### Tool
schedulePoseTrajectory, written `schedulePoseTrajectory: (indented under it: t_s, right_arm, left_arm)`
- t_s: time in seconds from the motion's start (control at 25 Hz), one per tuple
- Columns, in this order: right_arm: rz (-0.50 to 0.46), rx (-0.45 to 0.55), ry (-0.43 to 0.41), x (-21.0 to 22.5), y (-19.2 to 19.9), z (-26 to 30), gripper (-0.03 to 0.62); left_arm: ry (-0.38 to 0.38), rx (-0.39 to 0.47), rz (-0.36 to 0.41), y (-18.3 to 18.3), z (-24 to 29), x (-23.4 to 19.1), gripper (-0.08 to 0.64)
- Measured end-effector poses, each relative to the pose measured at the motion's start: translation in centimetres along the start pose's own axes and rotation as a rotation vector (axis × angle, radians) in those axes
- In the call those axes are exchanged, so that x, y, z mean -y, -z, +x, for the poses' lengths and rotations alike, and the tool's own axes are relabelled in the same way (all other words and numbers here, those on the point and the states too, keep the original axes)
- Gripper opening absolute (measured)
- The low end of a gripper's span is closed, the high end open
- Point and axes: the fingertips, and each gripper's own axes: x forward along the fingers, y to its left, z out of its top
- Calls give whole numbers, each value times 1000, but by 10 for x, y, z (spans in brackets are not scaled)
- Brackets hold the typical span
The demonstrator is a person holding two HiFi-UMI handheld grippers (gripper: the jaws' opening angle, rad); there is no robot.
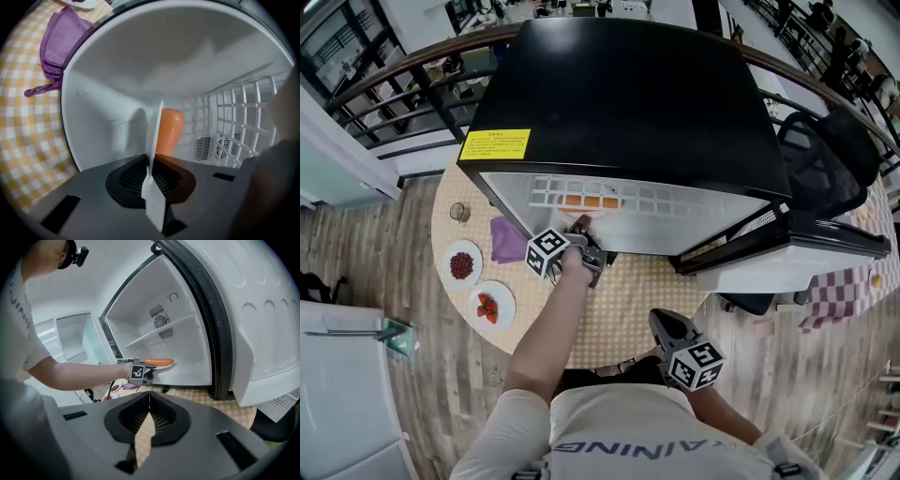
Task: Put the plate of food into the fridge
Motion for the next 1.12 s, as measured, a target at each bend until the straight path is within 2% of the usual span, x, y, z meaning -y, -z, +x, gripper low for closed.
schedulePoseTrajectory:
  t_s: [0.32, 0.44, 0.6, 0.68, 0.76, 0.84, 0.96, 1.12]
  right_arm:
    - [-8, -9, -17, -1, 0, 3, 23]
    - [-7, -11, -24, -2, 0, 4, 23]
    - [-5, -16, -34, -3, 2, 5, 23]
    - [-4, -14, -40, -3, 1, 6, 23]
    - [-6, -13, -45, -2, 1, 6, 23]
    - [-8, -15, -48, -1, 1, 6, 23]
    - [-10, -17, -52, -1, 1, 6, 23]
    - [-12, -19, -58, 0, 2, 4, 23]
  left_arm:
    - [-36, 24, 1, -5, 16, 4, 38]
    - [-21, 4, 48, -6, 19, 8, 50]
    - [-43, -67, 199, 3, 20, 12, 85]
    - [-31, -135, 320, 13, 22, 17, 153]
    - [-19, -222, 463, 25, 23, 20, 195]
    - [-18, -281, 567, 34, 22, 21, 230]
    - [-39, -314, 663, 40, 21, 19, 235]
    - [-126, -364, 774, 45, 16, 7, 235]
